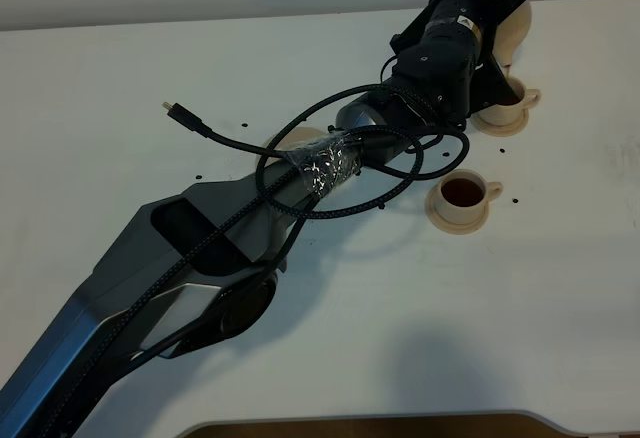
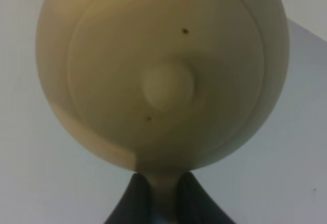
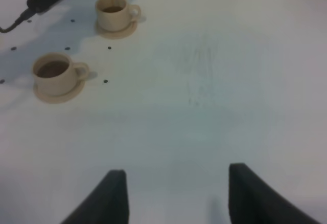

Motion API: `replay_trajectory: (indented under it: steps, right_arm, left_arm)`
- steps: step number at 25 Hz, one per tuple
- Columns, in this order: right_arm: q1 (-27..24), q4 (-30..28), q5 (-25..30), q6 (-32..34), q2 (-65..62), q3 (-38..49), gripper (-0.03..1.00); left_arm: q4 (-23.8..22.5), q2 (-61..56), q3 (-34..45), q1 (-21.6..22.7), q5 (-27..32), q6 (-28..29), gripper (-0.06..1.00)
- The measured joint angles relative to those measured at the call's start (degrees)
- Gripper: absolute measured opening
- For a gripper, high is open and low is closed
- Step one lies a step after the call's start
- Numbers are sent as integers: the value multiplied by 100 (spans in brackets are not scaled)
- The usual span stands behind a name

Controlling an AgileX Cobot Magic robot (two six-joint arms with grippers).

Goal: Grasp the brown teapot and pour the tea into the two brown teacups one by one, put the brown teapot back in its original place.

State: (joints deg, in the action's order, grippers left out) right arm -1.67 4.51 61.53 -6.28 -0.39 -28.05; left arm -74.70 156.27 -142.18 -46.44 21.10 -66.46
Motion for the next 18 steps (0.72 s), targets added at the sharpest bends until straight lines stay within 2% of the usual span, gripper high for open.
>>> replay_trajectory:
  steps: [18]
  right_arm:
    - [0,0,0,2,0,0,44]
  left_arm:
    - [-5,0,0,1,-37,17,13]
